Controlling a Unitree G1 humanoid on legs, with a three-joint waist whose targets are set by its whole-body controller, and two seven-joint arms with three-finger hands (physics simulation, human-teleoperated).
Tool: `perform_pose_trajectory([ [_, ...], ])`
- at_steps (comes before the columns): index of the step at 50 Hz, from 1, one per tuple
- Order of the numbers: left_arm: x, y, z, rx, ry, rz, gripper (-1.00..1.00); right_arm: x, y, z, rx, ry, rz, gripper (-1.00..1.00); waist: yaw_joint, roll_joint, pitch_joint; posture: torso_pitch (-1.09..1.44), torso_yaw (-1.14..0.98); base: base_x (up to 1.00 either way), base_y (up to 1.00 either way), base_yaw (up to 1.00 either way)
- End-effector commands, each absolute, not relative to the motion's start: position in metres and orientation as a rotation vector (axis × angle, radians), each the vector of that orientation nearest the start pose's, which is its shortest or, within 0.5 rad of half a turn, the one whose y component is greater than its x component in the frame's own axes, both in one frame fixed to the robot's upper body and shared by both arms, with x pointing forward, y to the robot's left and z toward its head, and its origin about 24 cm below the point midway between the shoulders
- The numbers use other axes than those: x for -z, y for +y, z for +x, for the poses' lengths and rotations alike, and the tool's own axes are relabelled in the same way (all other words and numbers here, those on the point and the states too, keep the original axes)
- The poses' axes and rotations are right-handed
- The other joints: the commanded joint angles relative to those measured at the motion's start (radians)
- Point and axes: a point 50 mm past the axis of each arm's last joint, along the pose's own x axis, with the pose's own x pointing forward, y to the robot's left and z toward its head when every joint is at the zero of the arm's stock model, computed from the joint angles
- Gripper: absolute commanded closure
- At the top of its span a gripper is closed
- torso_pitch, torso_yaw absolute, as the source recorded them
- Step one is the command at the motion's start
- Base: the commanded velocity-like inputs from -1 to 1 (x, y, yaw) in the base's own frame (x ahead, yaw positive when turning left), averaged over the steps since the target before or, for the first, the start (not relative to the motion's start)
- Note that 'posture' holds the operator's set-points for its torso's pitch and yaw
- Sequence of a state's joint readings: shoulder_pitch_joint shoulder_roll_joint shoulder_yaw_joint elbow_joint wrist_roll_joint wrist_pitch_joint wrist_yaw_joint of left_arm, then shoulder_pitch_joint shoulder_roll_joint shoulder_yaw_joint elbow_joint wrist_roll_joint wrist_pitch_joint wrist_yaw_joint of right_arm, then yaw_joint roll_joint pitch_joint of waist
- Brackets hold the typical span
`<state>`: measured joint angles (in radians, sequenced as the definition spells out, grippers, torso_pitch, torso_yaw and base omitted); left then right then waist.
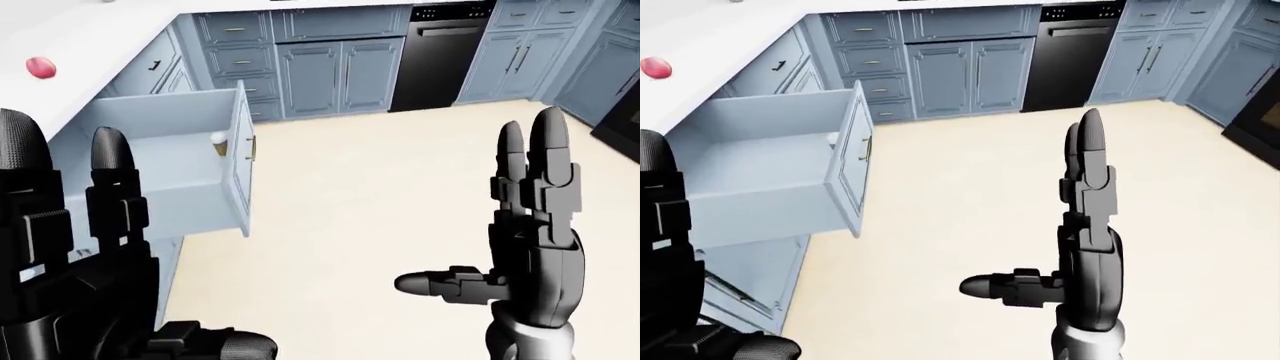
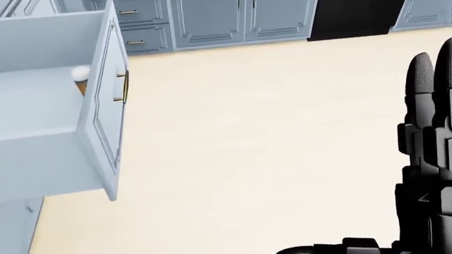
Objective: Close the right drawer.
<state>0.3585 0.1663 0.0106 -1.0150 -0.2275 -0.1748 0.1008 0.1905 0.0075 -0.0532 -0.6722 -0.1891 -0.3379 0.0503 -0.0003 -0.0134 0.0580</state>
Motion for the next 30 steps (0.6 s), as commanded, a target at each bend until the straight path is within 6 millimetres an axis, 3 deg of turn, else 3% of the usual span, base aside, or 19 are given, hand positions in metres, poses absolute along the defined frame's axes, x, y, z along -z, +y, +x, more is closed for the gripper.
perform_pose_trajectory([
  [1, -0.2164, 0.1675, 0.1237, -0.001, -0.880, -0.081, -1.00, -0.1847, -0.1587, 0.1703, 0.069, -0.858, -0.263, -1.00, -0.003, 0.001, -0.005, 0.00, 0.00, 0.00, 0.25, 0.00],
  [4, -0.2164, 0.1675, 0.1239, -0.001, -0.880, -0.081, -1.00, -0.1853, -0.1595, 0.1719, 0.070, -0.856, -0.265, -1.00, -0.006, -0.050, -0.013, 0.00, 0.00, 0.00, 0.26, 0.00],
  [5, -0.2164, 0.1676, 0.1239, -0.002, -0.880, -0.081, -1.00, -0.1855, -0.1596, 0.1716, 0.069, -0.856, -0.263, -1.00, -0.019, -0.015, -0.011, 0.00, 0.00, 0.00, 0.26, 0.00],
  [7, -0.2165, 0.1676, 0.1239, -0.002, -0.880, -0.081, -1.00, -0.1856, -0.1595, 0.1708, 0.068, -0.856, -0.264, -1.00, -0.012, -0.032, -0.013, 0.00, 0.00, 0.00, 0.25, 0.00],
  [9, -0.2166, 0.1677, 0.1241, -0.002, -0.879, -0.082, -1.00, -0.1859, -0.1596, 0.1707, 0.068, -0.856, -0.264, -1.00, -0.009, -0.024, -0.022, 0.00, 0.00, 0.00, 0.26, 0.00],
  [12, -0.2168, 0.1677, 0.1243, -0.002, -0.879, -0.081, -1.00, -0.1852, -0.1593, 0.1693, 0.068, -0.855, -0.264, -1.00, -0.009, 0.006, -0.007, 0.00, 0.00, 0.00, 0.26, 0.00],
  [14, -0.2167, 0.1677, 0.1244, -0.002, -0.879, -0.082, -1.00, -0.1847, -0.1593, 0.1686, 0.068, -0.853, -0.264, -1.00, -0.011, 0.038, -0.004, 0.00, 0.00, 0.00, 0.26, 0.00],
  [15, -0.2166, 0.1675, 0.1242, -0.002, -0.879, -0.082, -1.00, -0.1850, -0.1593, 0.1682, 0.067, -0.854, -0.264, -1.00, -0.012, 0.063, -0.009, 0.00, 0.00, 0.00, 0.26, 0.00],
  [16, -0.2166, 0.1675, 0.1243, -0.002, -0.880, -0.081, -1.00, -0.1852, -0.1593, 0.1688, 0.067, -0.853, -0.264, -1.00, -0.010, 0.105, -0.024, 0.00, 0.00, 0.00, 0.26, 0.00],
  [17, -0.2167, 0.1677, 0.1243, -0.003, -0.880, -0.082, -1.00, -0.1853, -0.1592, 0.1689, 0.064, -0.853, -0.264, -1.00, -0.011, 0.108, -0.035, 0.00, 0.00, 0.00, 0.25, 0.00],
  [18, -0.2167, 0.1677, 0.1244, -0.003, -0.879, -0.081, -1.00, -0.1855, -0.1591, 0.1692, 0.063, -0.853, -0.267, -1.00, 0.001, 0.086, -0.010, 0.00, 0.00, 0.00, 0.26, 0.00],
  [19, -0.2166, 0.1674, 0.1245, -0.001, -0.878, -0.082, -1.00, -0.1852, -0.1590, 0.1705, 0.063, -0.850, -0.267, -1.00, -0.001, 0.084, -0.002, 0.00, 0.00, 0.00, 0.25, 0.00],
  [22, -0.2164, 0.1670, 0.1243, 0.000, -0.878, -0.083, -1.00, -0.1846, -0.1588, 0.1719, 0.062, -0.848, -0.265, -1.00, -0.001, 0.051, -0.011, 0.00, 0.00, 0.00, 0.25, 0.00],
  [27, -0.2160, 0.1668, 0.1242, 0.001, -0.878, -0.082, -1.00, -0.1827, -0.1582, 0.1716, 0.062, -0.846, -0.267, -1.00, -0.003, 0.006, -0.005, 0.00, 0.00, 0.00, 0.25, 0.00],
  [29, -0.2159, 0.1672, 0.1239, 0.000, -0.879, -0.081, -1.00, -0.1826, -0.1582, 0.1711, 0.063, -0.846, -0.265, -1.00, -0.005, -0.028, -0.009, 0.00, 0.00, 0.00, 0.26, 0.00],
  [30, -0.2158, 0.1673, 0.1238, -0.001, -0.879, -0.081, -1.00, -0.1825, -0.1583, 0.1711, 0.064, -0.846, -0.268, -1.00, -0.007, -0.058, -0.020, 0.00, 0.00, 0.00, 0.25, 0.00],
])
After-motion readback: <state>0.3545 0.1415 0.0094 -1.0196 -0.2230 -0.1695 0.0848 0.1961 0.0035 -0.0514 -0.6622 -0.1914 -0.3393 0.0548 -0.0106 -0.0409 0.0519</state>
